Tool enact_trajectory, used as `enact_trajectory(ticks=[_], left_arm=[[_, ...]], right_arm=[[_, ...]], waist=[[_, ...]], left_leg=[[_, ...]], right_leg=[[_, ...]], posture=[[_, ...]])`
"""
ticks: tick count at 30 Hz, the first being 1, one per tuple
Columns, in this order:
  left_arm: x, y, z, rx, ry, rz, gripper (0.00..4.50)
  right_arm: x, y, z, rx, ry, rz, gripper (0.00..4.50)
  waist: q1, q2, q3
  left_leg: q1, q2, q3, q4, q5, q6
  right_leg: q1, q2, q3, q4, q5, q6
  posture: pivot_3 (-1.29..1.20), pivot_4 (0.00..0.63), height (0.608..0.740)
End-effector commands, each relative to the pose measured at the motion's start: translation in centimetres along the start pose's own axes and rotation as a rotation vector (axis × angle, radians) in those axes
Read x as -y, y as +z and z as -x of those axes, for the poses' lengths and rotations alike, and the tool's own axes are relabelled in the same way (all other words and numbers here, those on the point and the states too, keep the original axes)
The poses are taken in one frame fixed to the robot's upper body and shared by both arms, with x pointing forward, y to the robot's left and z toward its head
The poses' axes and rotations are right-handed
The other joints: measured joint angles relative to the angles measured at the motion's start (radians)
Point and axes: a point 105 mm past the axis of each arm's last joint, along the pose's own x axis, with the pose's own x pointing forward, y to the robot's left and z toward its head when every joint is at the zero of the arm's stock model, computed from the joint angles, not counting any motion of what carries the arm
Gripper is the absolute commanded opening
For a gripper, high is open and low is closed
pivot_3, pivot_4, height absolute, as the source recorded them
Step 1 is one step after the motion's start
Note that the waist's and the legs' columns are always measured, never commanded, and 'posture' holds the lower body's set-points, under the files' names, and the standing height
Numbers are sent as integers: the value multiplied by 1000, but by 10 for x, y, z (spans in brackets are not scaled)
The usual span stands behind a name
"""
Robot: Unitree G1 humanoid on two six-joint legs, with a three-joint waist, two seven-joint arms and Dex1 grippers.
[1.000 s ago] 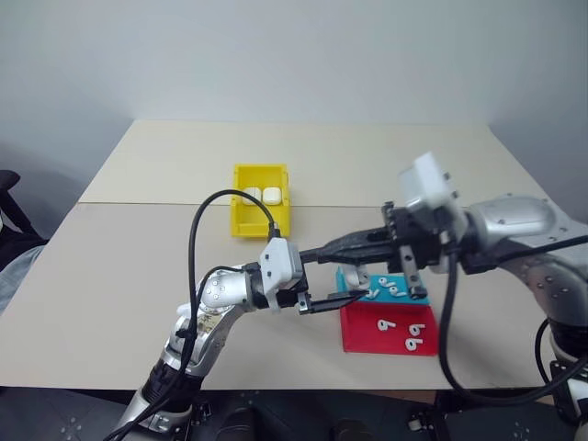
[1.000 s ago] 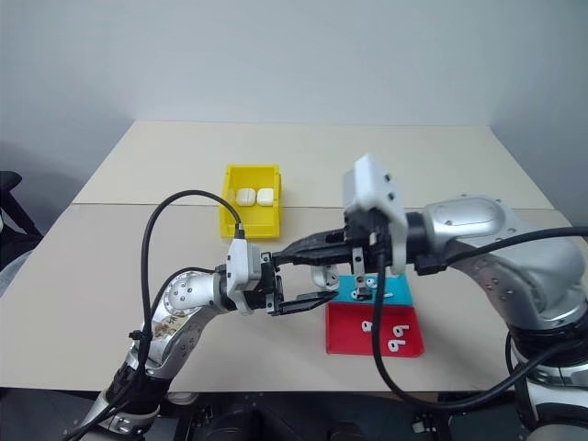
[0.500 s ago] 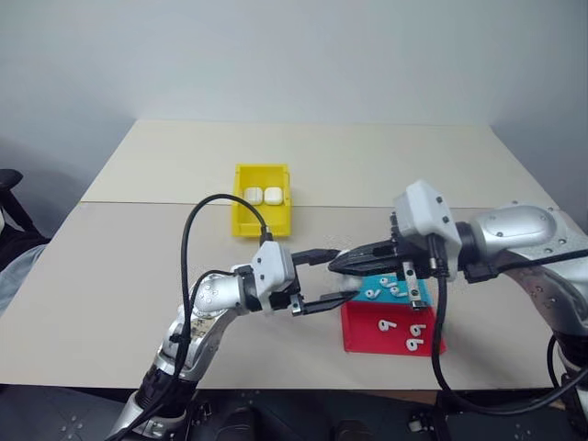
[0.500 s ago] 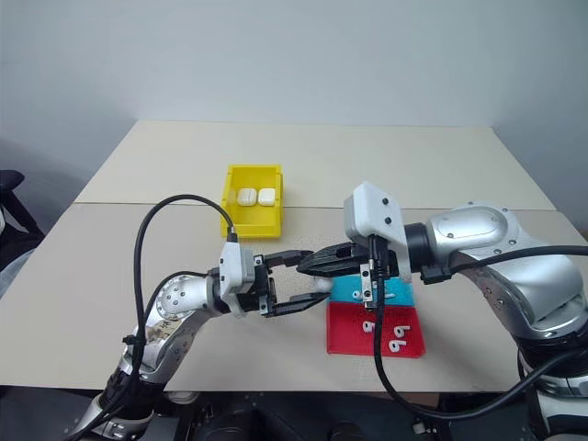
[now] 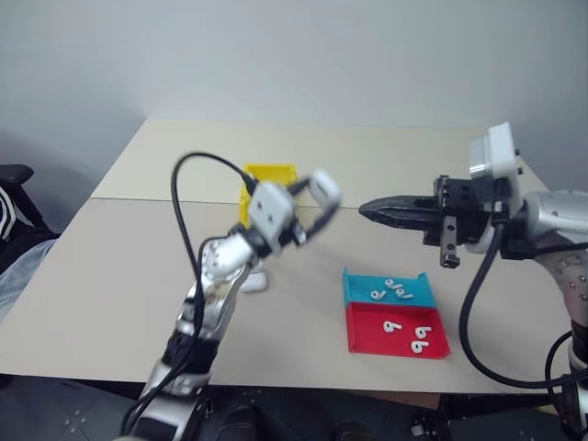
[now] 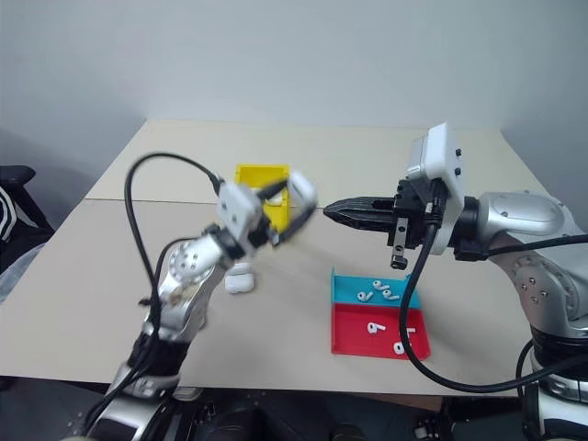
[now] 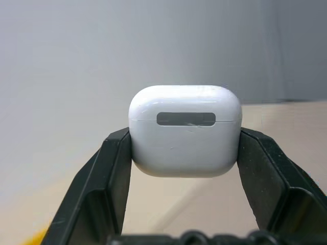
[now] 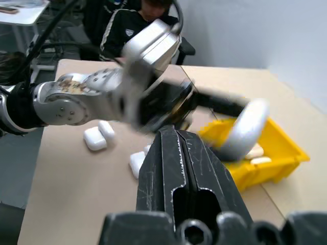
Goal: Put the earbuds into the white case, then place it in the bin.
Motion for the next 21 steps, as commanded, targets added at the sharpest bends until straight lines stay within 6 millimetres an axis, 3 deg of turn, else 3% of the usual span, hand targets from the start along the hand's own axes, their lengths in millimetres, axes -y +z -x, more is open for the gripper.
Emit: enact_trajectory(ticks=[1,6,12,13,16,21], left_arm=[[-48,-11,-16,-97,295,-91,2775],[-76,-38,-22,-256,450,-165,2775],[-72,-59,-18,-397,439,-117,2775],[-70,-60,-17,-410,424,-129,3503],[-68,-59,-18,-427,410,-106,4444],[-68,-48,-20,-373,411,-125,4483]], right_arm=[[-3,3,4,0,-32,24,21],[-3,-8,3,-41,-55,5,21],[-3,-17,5,-85,-76,-4,21],[-3,-18,5,-90,-77,-6,0],[-1,-20,5,-98,-86,-17,0],[1,-21,4,-103,-92,-23,0]], waist=[[-3,0,0],[-5,0,0],[0,0,0],[0,0,0],[-1,0,0],[-3,0,0]], left_leg=[[0,0,0,0,0,0],[-1,0,1,-1,0,0],[-4,0,1,-1,1,-1],[-4,0,1,-1,1,-1],[-4,0,1,-1,2,-3],[-4,0,1,-1,2,-3]], right_leg=[[0,0,0,0,0,0],[-2,0,1,-1,0,0],[-5,-1,-1,-1,0,0],[-5,-1,-1,-1,0,0],[-5,-1,-1,-1,0,0],[-5,0,-1,0,0,0]], posture=[[0,150,740],[0,150,740],[0,150,740],[0,150,740],[0,150,740],[0,150,740]])
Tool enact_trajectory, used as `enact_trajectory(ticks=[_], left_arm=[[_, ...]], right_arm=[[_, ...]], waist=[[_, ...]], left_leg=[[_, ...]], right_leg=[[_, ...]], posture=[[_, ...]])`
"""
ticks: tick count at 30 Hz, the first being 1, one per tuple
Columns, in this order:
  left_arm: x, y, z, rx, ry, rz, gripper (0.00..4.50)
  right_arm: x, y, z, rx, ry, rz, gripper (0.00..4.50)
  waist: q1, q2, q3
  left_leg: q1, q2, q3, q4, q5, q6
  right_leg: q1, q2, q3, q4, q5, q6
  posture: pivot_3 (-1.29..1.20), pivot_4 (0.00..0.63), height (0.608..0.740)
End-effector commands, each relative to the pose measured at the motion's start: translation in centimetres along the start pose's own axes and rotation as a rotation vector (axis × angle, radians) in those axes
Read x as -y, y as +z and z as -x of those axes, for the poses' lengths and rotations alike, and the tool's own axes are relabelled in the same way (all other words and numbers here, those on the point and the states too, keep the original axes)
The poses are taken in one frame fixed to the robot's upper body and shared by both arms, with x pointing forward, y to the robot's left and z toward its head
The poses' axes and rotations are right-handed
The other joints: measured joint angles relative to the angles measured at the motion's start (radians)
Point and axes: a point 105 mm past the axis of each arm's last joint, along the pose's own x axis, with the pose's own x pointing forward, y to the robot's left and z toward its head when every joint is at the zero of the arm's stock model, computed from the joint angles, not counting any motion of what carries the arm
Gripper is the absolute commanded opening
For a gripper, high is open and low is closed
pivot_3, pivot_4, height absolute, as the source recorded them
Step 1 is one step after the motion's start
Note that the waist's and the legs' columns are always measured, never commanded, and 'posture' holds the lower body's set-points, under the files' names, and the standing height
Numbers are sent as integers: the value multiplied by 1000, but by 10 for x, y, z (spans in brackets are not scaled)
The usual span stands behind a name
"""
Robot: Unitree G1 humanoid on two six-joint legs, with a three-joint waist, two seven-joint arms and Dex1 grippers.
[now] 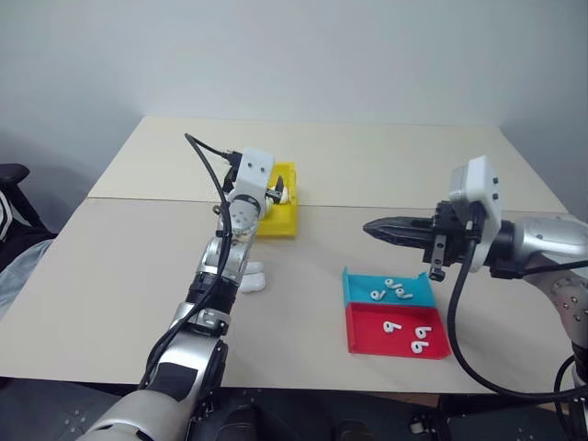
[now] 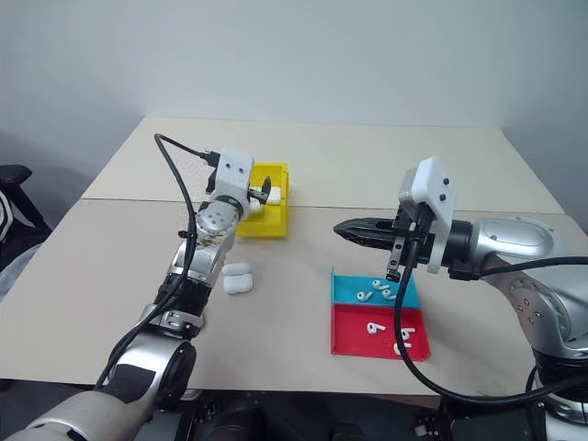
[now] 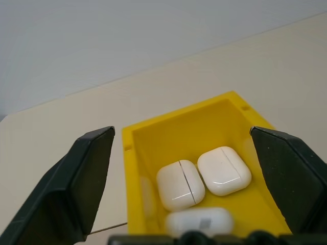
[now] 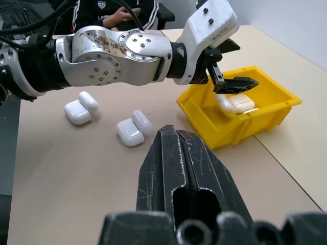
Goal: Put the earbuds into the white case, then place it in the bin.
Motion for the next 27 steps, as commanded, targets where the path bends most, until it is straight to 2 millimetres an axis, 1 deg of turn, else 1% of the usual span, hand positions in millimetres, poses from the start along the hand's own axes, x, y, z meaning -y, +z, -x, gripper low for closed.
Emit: enact_trajectory(ticks=[1,3,4,5,6,7,9,10,12,13,16,17,19,21,24,27], left_arm=[[-4,38,4,149,0,-7,4483],[-2,49,11,227,-83,33,4483],[0,50,14,223,-176,114,4483],[1,50,19,200,-270,233,4483],[0,51,25,204,-325,274,4483],[0,52,31,219,-373,275,4483],[0,45,50,226,-478,187,4483],[-1,40,65,233,-553,128,4483],[-4,31,91,211,-684,72,4483],[-5,29,100,201,-728,56,4483],[-18,24,131,176,-830,-6,4483],[-22,21,141,149,-873,-13,4483],[-30,17,162,120,-952,-34,4483],[-36,13,181,70,-1022,-27,4483],[-41,6,203,16,-1096,-53,4483],[-47,-2,219,-49,-1123,-60,4483]], right_arm=[[2,5,1,-7,-13,34,0],[2,4,1,-15,-17,42,0],[3,3,2,-20,-20,46,0],[4,1,4,-30,-27,57,0],[5,-2,6,-44,-33,70,0],[5,-5,8,-62,-38,83,0],[6,-16,19,-130,-45,151,0],[2,-24,28,-173,-13,197,0],[-3,-35,45,-231,42,269,0],[-4,-39,51,-247,57,286,0],[1,-42,71,-267,60,334,0],[0,-44,78,-283,74,342,0],[-2,-46,91,-305,109,372,0],[0,-49,102,-337,111,387,0],[5,-53,111,-371,103,401,0],[10,-55,118,-395,100,398,0]], waist=[[0,0,0],[-1,0,0],[-1,0,0],[-1,0,0],[-1,0,0],[-1,0,0],[-2,1,0],[-4,1,0],[-3,1,0],[-4,1,0],[-3,1,0],[-3,1,0],[-4,1,0],[-7,1,0],[-15,1,0],[-21,1,0]], left_leg=[[0,0,0,0,0,0],[0,0,0,0,0,0],[0,0,0,0,0,-1],[0,0,0,0,1,-2],[0,0,0,0,2,-3],[0,0,0,0,3,-6],[0,0,0,0,4,-6],[0,0,0,0,4,-6],[0,0,1,-1,4,-6],[1,0,1,-1,4,-7],[2,1,1,0,2,-4],[2,1,1,0,1,-1],[5,1,0,0,0,0],[8,1,0,0,0,0],[11,1,1,0,0,0],[13,1,1,0,0,0]], right_leg=[[0,0,0,0,0,0],[0,0,0,0,0,0],[0,0,0,0,0,0],[0,0,0,0,0,0],[0,0,0,0,0,0],[0,0,0,0,0,0],[0,0,0,0,0,0],[0,0,0,0,0,0],[0,0,1,-1,0,0],[1,0,1,-1,0,0],[1,0,1,0,0,0],[1,0,1,1,0,0],[4,0,0,2,0,0],[7,0,0,2,0,0],[9,0,0,2,0,0],[10,0,1,4,0,-1]], posture=[[0,150,740],[0,150,740],[0,150,740],[0,150,740],[0,150,740],[0,150,740],[0,150,740],[0,150,740],[0,150,740],[0,150,740],[0,150,740],[0,150,740],[0,150,740],[0,150,740],[0,150,740],[0,150,740]])
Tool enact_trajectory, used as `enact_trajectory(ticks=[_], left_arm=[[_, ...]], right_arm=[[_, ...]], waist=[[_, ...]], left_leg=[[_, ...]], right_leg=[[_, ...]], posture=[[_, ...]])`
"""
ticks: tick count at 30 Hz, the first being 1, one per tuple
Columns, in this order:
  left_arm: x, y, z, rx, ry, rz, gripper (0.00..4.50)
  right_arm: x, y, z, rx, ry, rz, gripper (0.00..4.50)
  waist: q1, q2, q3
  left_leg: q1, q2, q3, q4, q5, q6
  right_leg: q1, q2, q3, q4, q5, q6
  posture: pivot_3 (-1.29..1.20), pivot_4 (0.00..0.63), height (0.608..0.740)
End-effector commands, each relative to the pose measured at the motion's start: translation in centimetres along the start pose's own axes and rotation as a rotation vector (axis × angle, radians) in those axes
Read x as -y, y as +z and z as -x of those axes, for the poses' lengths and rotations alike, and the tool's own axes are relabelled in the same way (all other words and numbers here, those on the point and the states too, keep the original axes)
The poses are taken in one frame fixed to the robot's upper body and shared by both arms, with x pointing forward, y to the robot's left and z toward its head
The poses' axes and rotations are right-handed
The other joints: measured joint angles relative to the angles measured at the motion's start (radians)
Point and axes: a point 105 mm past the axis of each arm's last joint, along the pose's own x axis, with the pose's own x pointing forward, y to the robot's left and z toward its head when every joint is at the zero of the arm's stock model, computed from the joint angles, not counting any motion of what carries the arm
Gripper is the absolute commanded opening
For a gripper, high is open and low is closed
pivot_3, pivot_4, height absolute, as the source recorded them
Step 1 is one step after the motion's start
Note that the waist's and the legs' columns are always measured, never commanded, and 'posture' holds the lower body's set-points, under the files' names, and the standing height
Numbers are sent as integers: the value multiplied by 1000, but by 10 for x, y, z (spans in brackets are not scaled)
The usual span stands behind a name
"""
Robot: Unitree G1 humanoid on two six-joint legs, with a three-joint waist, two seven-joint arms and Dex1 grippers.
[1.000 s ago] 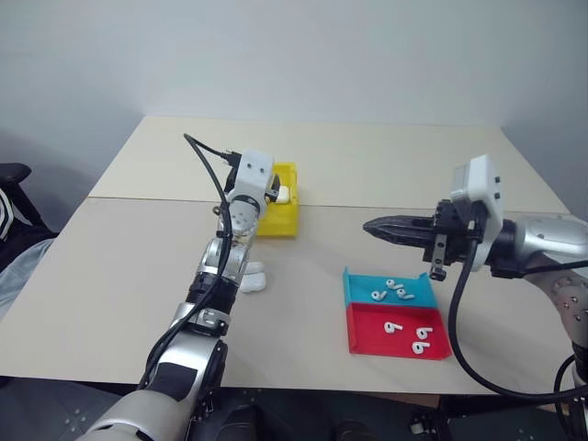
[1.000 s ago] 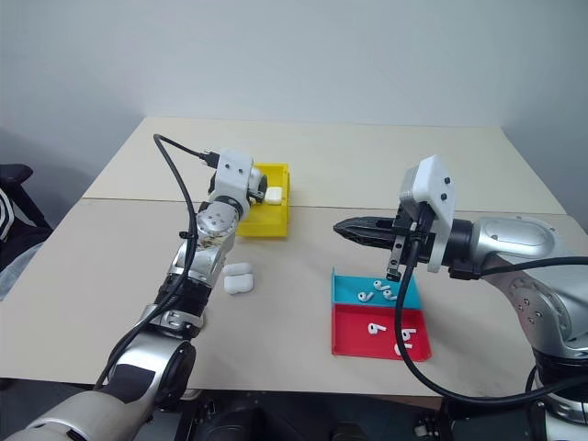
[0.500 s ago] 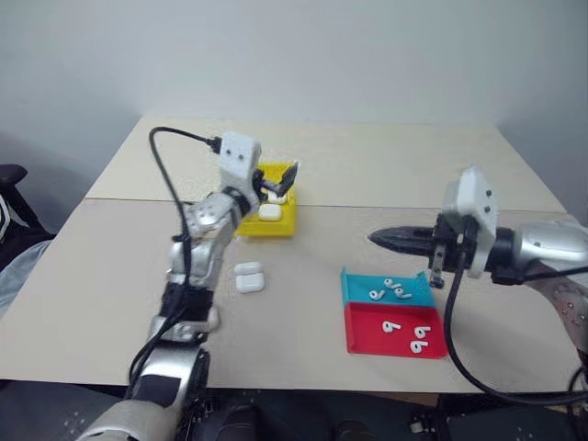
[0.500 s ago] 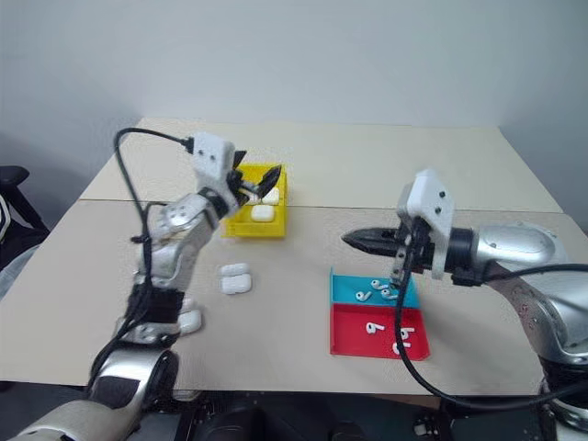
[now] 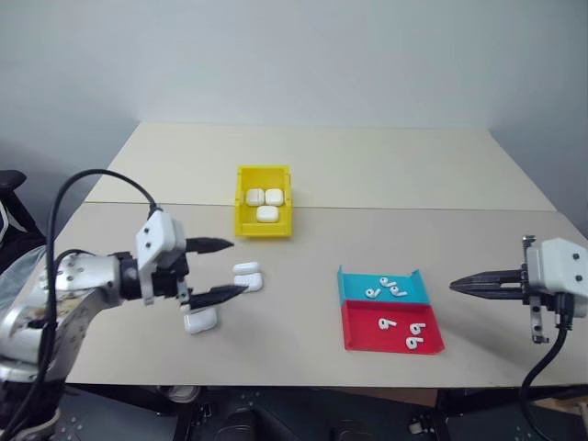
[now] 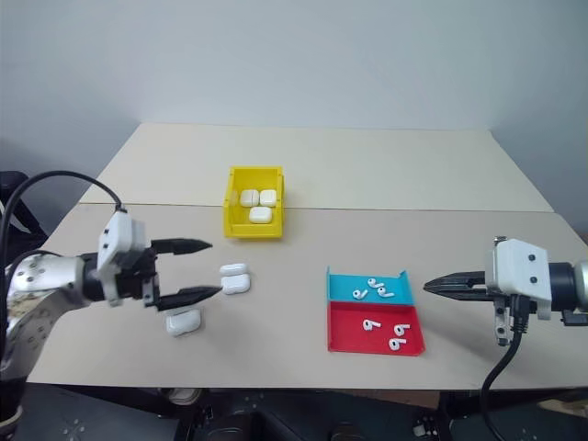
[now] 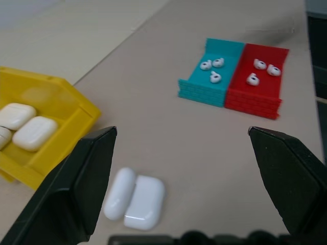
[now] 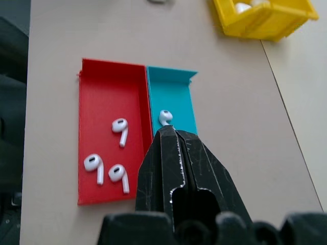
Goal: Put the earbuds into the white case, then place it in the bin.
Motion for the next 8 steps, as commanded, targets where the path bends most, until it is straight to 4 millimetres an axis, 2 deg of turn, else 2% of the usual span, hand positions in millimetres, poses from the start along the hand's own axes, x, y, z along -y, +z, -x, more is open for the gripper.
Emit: enact_trajectory(ticks=[1,8], left_arm=[[13,6,13,-19,-33,-31,4483],[12,3,13,-45,-5,-34,4483]], right_arm=[[8,3,14,-35,-18,62,0],[3,2,10,-17,1,68,0]], waist=[[-5,0,0],[-5,0,0]], left_leg=[[0,0,0,0,0,0],[0,0,0,0,0,0]], right_leg=[[0,0,0,0,0,0],[0,0,1,0,0,0]], posture=[[0,150,740],[0,150,740]])
